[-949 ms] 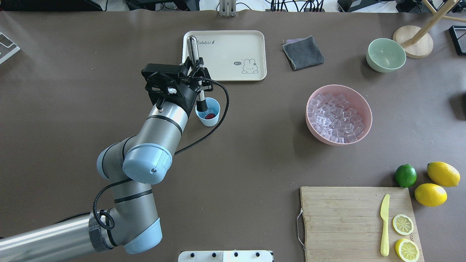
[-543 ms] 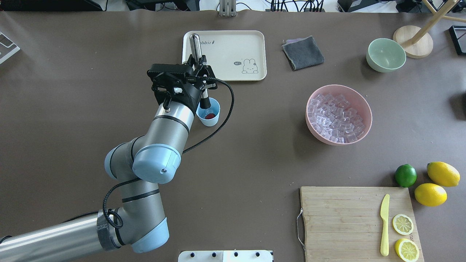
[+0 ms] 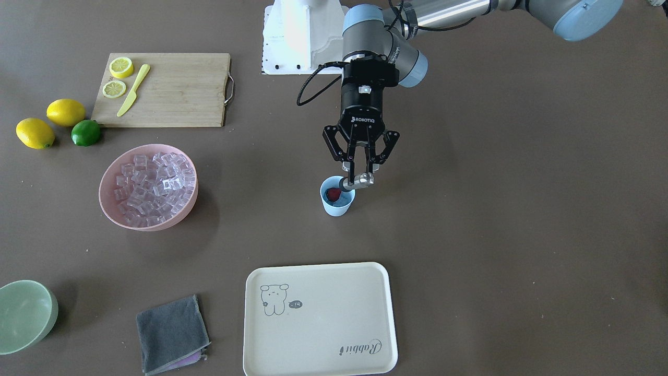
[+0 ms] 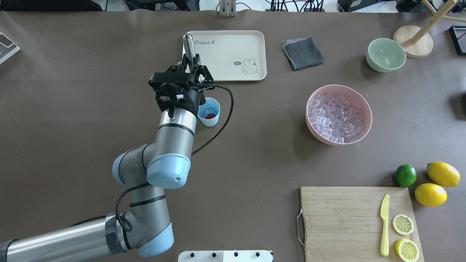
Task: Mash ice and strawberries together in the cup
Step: 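Press the metal rod up and down inside the cup with the left gripper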
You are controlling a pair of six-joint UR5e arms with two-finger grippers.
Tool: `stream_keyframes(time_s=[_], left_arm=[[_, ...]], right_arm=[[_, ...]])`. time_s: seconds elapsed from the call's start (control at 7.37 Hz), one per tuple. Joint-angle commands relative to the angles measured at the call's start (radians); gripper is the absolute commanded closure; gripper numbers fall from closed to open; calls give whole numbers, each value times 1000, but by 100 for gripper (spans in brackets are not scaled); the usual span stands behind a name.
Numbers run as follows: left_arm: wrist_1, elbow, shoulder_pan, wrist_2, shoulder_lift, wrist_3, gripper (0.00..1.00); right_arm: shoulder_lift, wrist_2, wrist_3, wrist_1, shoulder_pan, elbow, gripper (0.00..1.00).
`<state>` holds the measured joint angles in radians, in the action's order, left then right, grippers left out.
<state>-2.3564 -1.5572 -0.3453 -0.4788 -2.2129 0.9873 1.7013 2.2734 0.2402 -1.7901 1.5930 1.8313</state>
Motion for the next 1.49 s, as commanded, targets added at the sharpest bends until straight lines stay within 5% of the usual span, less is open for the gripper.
stream_keyframes(time_s=[0.0, 1.36], left_arm=[[40, 0, 41, 116, -7, -19, 71], [36, 140, 43, 112, -73, 8, 71]], right_arm=[[1, 0, 2, 0, 4, 0, 0], [0, 0, 2, 0, 15, -1, 0]])
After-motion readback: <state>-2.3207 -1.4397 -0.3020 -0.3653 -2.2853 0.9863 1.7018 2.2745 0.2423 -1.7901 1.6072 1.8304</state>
